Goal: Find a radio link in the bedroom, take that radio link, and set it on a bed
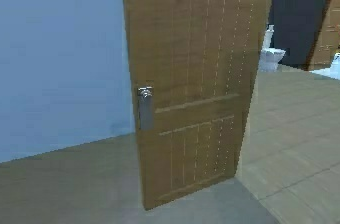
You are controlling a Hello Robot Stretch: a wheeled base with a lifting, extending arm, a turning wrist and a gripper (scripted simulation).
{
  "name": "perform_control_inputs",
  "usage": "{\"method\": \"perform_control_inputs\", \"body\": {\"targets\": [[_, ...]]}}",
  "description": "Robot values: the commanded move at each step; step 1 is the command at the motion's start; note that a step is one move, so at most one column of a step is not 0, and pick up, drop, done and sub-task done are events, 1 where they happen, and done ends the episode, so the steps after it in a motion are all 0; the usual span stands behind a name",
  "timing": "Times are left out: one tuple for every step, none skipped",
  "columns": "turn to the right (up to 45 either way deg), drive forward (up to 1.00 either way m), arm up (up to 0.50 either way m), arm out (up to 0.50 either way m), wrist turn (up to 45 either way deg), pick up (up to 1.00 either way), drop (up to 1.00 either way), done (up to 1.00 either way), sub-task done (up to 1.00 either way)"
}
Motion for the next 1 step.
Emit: {"method": "perform_control_inputs", "body": {"targets": [[45.0, 0.00, 0.00, 0.00, 0.0, 0.00, 0.00, 0.00, 0.00]]}}
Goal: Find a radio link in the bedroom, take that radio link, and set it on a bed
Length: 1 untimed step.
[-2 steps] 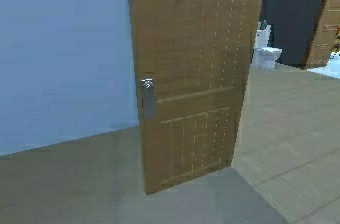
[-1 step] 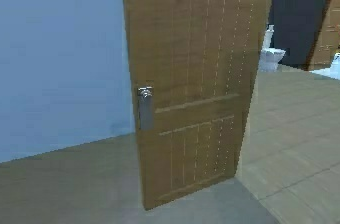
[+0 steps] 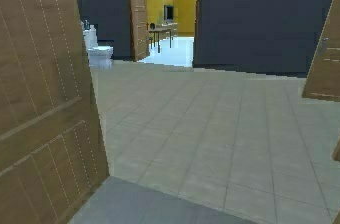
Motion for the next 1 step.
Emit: {"method": "perform_control_inputs", "body": {"targets": [[18.0, 0.00, 0.00, 0.00, 0.0, 0.00, 0.00, 0.00, 0.00]]}}
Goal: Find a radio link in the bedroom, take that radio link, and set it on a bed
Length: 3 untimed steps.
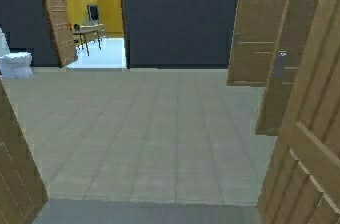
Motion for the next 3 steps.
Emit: {"method": "perform_control_inputs", "body": {"targets": [[0.0, 0.65, 0.00, 0.00, 0.0, 0.00, 0.00, 0.00, 0.00], [12.0, 0.00, 0.00, 0.00, 0.0, 0.00, 0.00, 0.00, 0.00], [0.0, 0.85, 0.00, 0.00, 0.0, 0.00, 0.00, 0.00, 0.00]]}}
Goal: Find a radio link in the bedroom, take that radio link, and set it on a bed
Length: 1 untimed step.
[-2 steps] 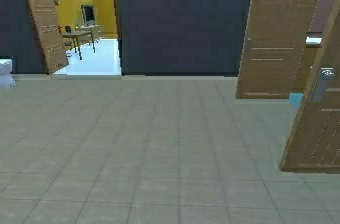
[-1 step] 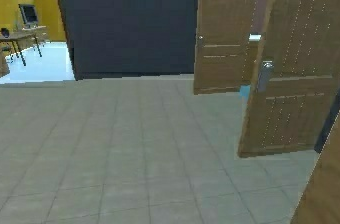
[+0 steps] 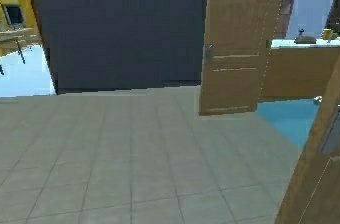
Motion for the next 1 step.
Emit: {"method": "perform_control_inputs", "body": {"targets": [[6.0, 0.00, 0.00, 0.00, 0.0, 0.00, 0.00, 0.00, 0.00]]}}
